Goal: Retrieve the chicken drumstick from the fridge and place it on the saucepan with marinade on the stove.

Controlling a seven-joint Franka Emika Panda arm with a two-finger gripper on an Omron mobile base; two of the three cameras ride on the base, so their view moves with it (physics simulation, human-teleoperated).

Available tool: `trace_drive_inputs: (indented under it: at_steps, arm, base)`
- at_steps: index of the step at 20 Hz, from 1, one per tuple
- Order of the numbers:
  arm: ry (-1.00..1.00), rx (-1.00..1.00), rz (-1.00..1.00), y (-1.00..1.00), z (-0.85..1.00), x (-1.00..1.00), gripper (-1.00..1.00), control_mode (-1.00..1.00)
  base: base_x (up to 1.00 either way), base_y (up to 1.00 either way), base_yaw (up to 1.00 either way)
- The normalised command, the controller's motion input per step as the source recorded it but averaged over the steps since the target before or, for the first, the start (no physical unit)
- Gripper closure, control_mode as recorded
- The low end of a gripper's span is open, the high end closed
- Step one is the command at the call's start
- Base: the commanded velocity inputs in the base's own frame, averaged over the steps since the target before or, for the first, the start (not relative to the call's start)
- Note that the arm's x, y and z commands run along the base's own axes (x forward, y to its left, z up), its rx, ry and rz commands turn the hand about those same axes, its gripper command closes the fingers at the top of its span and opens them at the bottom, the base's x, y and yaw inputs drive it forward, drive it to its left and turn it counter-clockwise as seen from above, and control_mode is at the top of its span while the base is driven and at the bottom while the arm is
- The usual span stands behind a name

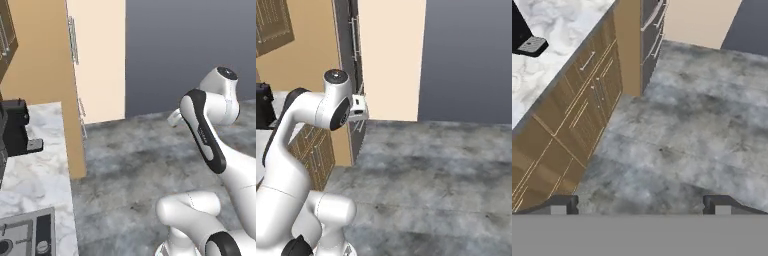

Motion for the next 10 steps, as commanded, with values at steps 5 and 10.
trace_drive_inputs:
  at_steps: [5, 10]
  arm:
    - [0.00, 0.00, 0.00, 0.00, 0.00, 0.00, -1.00, 1.00]
    - [0.00, 0.00, 0.00, 0.00, 0.00, 0.00, -1.00, 1.00]
  base:
    - [0.98, -0.35, 0.52]
    - [1.00, -0.50, 0.36]
